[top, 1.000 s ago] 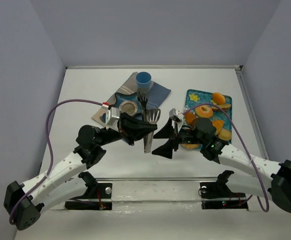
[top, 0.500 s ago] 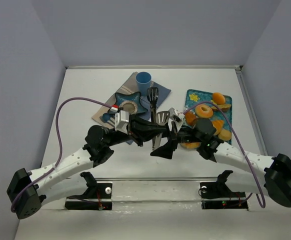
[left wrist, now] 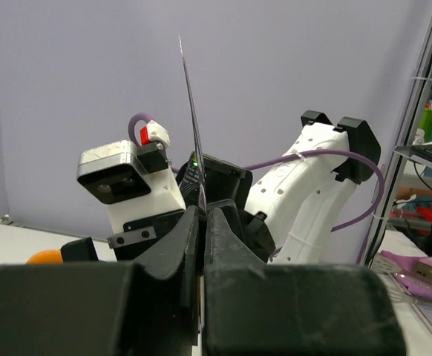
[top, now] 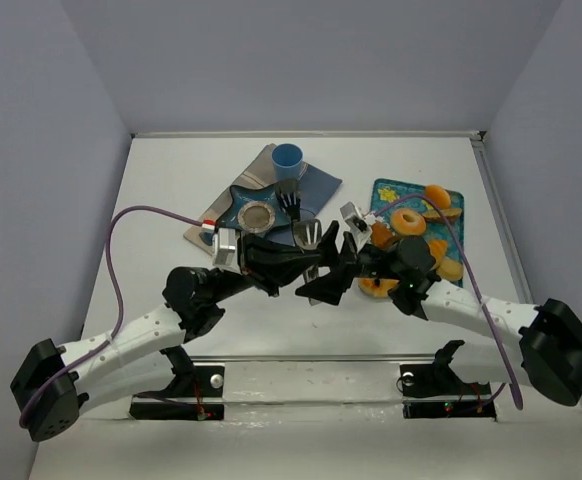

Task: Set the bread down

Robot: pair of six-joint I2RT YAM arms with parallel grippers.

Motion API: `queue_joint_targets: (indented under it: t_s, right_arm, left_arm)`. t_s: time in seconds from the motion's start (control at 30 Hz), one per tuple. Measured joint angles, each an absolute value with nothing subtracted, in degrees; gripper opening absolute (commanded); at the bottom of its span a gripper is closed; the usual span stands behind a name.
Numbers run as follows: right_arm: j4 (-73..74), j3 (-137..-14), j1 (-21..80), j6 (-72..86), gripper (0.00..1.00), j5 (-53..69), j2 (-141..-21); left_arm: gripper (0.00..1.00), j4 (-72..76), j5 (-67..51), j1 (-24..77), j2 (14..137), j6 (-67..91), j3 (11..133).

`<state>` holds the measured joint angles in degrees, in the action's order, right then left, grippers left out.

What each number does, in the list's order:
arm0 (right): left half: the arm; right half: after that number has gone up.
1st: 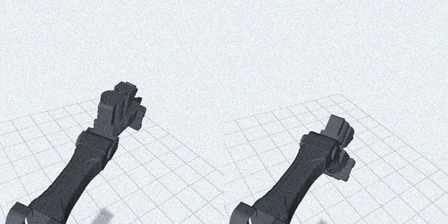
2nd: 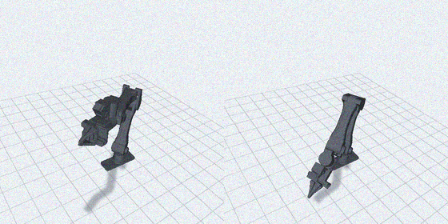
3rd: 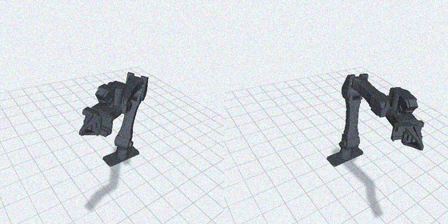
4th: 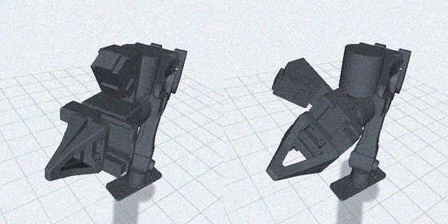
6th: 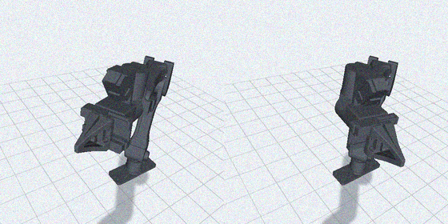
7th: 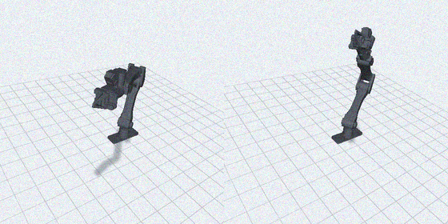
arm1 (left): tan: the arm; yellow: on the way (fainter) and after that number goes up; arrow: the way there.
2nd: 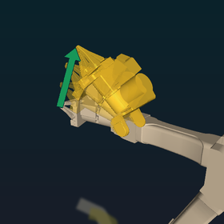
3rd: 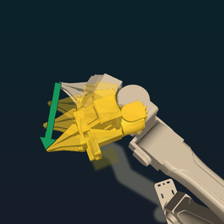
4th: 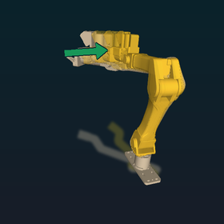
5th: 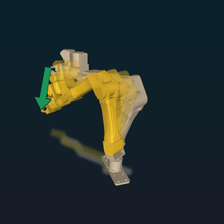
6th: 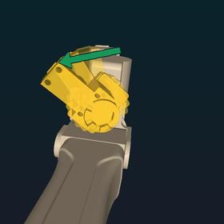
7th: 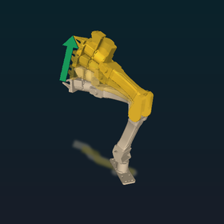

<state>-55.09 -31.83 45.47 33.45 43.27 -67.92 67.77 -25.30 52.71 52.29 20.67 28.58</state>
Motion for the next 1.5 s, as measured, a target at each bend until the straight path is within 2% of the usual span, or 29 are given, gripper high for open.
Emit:
queue_joint_targets:
  t_s: [0.27,0.5,0.6,0.63,0.7,0.73,1.23,1.37,1.5]
  right_arm:
    - [-57.5,-33.9,45.5,36.4,0.55,43.7,-70.3]
    - [-56.8,-34.4,45.5,36.0,0.50,44.2,-70.1]
    - [-55.9,-34.5,45.5,35.8,0.50,44.2,-70.0]
    - [-55.4,-34.5,45.5,35.8,0.50,44.1,-70.0]
    - [-54.4,-34.5,45.5,35.9,0.50,43.6,-70.0]
    - [-53.9,-34.5,45.5,36.1,0.48,43.0,-70.0]
    - [-45.7,-34.5,45.4,39.5,0.46,27.3,-64.7]
    - [-38.9,-34.8,43.8,39.5,0.46,24.2,-62.0]
    - [-22.1,-38.8,42.1,38.7,0.46,15.9,-59.5]
  left_arm:
    - [0.06,69.6,-21.8,52.8,50.8,21.6,26.6]
    - [0.06,68.7,-19.1,52.8,50.6,22.0,26.6]
    - [0.41,67.5,-18.4,52.8,50.6,22.4,26.8]
    - [0.73,67.0,-18.3,52.8,50.6,22.4,26.9]
    - [0.87,65.3,-18.3,52.8,50.9,23.0,27.8]
    - [0.99,64.5,-18.3,52.8,51.1,23.5,28.3]
    - [0.99,52.1,-13.1,52.8,49.1,25.5,30.4]
    - [0.99,45.5,-8.3,52.9,46.7,25.4,32.1]
    - [0.99,37.8,-1.3,52.9,43.3,24.9,34.1]
